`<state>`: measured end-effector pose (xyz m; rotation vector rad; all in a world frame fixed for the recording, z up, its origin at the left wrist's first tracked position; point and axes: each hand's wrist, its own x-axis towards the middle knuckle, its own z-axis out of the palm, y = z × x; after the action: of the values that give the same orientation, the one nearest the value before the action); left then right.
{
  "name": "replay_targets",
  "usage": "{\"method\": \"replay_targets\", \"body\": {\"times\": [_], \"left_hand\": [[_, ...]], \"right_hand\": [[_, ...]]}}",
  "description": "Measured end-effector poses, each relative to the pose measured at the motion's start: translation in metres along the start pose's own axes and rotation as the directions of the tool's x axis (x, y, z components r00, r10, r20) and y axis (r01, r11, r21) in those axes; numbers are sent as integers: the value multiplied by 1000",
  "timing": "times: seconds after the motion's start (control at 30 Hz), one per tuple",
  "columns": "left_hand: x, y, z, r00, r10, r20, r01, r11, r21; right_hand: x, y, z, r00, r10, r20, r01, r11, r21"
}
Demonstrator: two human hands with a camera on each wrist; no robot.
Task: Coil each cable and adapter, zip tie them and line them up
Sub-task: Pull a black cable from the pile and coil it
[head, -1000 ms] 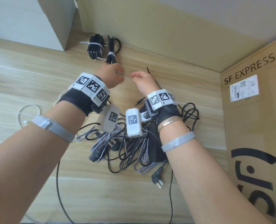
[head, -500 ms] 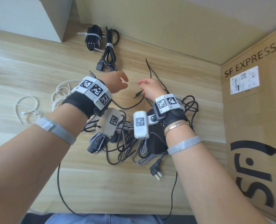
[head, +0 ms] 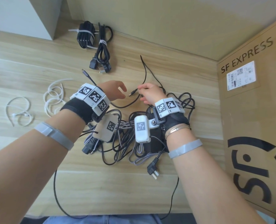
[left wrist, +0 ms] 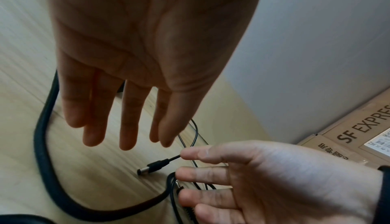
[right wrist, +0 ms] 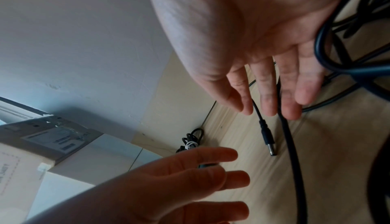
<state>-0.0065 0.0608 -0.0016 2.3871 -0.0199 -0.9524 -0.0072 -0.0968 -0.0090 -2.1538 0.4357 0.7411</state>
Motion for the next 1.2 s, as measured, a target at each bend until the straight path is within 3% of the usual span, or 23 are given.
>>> {"method": "replay_targets", "body": {"times": [0.17,0.33,0.5,0.63,0.77,0.9,1.0,1.1,1.2], "left_hand": [[4,-5,0,1000,-13,-18,13,1000,-19],[7,-8,1,1000,-19,-22,18,1000,-21],[9,-11,1,1000,1,14,-1,1000,-1],[13,-8,-1,998,20,-60,-26,995,-99],[15,0,-6,975,105,-197,-152,959,-240],[15,5,-9,949,173,-265,-249,925,-288],[14,5,-9,939,219,-264,-307,879,-364],[11,3,-11,891,224,-395,-371,861,-348],[6,5,-16,840,258,-478,-473,780,-410]], "right_hand": [[8,3,-2,996,85,-11,-84,995,46],[9,-8,1,997,81,-19,-80,997,21],[16,-13,2,996,-49,-74,28,966,-258],[14,-17,8,982,-173,-77,162,978,-133],[6,-21,14,942,-335,6,334,942,-38],[2,-25,13,920,-390,38,388,920,51],[3,-24,3,931,-365,-25,366,928,70],[5,-24,-10,923,-336,-185,348,937,36],[11,-21,-18,946,-270,-177,259,962,-86]]}}
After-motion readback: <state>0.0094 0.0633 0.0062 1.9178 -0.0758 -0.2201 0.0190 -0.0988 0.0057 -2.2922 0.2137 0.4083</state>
